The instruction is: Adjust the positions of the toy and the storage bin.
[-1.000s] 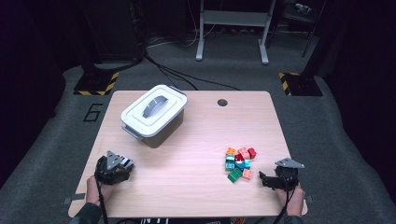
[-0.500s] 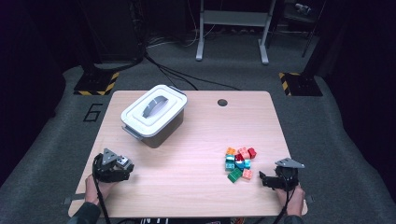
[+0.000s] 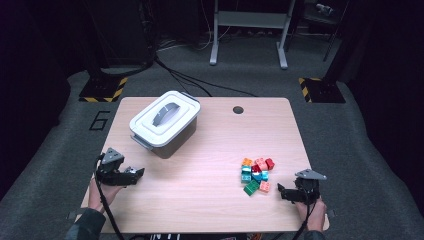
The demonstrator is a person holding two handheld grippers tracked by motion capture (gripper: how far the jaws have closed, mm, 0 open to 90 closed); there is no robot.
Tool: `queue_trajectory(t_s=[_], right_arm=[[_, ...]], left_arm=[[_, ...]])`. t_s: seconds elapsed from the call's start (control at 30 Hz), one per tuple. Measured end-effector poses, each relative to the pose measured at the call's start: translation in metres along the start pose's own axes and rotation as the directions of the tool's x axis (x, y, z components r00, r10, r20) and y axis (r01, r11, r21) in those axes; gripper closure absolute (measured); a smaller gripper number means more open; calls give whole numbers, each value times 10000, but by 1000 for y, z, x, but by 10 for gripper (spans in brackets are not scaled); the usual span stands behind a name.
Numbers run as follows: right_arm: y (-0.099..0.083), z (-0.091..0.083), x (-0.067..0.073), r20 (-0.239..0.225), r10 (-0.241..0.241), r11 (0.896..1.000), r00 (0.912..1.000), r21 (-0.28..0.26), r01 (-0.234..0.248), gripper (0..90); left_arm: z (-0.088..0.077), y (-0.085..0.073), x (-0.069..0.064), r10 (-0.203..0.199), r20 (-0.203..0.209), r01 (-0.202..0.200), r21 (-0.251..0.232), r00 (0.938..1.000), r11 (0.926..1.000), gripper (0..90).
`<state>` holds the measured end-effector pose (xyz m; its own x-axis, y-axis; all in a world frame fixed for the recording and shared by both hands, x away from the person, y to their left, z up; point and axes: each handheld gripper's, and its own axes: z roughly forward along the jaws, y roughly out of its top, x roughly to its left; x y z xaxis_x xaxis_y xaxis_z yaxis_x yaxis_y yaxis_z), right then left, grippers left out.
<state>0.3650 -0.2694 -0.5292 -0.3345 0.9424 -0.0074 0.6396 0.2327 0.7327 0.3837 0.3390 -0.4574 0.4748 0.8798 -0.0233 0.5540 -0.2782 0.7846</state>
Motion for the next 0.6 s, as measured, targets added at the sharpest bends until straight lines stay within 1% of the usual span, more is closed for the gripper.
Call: queue_trajectory(t_s=[0.03, 0.07, 0.13, 0.17, 0.2, 0.23, 0.33, 0.37, 0.4, 0.43, 0.47, 0.53, 0.57, 0.6], right_arm=[[0, 0, 0, 0, 21, 10000, 10000, 5, -21, 58], [0, 0, 0, 3, 12, 10000, 10000, 0, -12, 58], [0, 0, 0, 0, 21, 10000, 10000, 3, -21, 59], [0, 0, -1, -12, -35, 10000, 10000, -2, 35, 59], [0, 0, -1, -15, -28, 10000, 10000, -16, 28, 58], [0, 0, -1, -19, -31, 10000, 10000, -13, 31, 58], [0, 0, -1, -34, 6, 10000, 10000, 17, -6, 58], [0, 0, -1, -30, 8, 10000, 10000, 11, -8, 58], [0, 0, -1, -32, 4, 10000, 10000, 14, -4, 58], [0, 0, -1, -33, 8, 10000, 10000, 12, -8, 58], [0, 0, -1, -33, 8, 10000, 10000, 12, -8, 58], [0, 0, -1, -36, 12, 10000, 10000, 22, -12, 58], [0, 0, -1, -40, 12, 10000, 10000, 20, -12, 58], [0, 0, -1, -40, 12, 10000, 10000, 20, -12, 58]], left_arm=[[-1, 5, 0, 81, 84, -82, 52, 9999, 10000, 59], [-1, 8, 0, 92, 112, -92, 5, 9999, 10000, 51], [-2, 17, 0, 224, 124, -223, -74, 9997, 9997, 46], [-3, 26, -1, 349, 93, -347, -186, 9993, 9992, 42], [-3, 26, -1, 349, 93, -347, -186, 9993, 9992, 39], [-4, 31, -1, 384, 161, -381, -191, 9991, 9991, 39], [-3, 46, -2, 574, 137, -570, -294, 9983, 9979, 33], [-3, 56, -2, 680, 178, -674, -337, 9975, 9972, 28], [-3, 56, -2, 680, 178, -674, -337, 9975, 9972, 27], [-2, 65, -2, 754, 265, -743, -383, 9968, 9965, 24], [-2, 65, -2, 754, 265, -743, -383, 9968, 9965, 23], [0, 74, -2, 820, 241, -807, -483, 9963, 9956, 22], [2, 83, -2, 866, 301, -850, -514, 9958, 9951, 21], [2, 83, -2, 866, 301, -850, -514, 9958, 9951, 21]])
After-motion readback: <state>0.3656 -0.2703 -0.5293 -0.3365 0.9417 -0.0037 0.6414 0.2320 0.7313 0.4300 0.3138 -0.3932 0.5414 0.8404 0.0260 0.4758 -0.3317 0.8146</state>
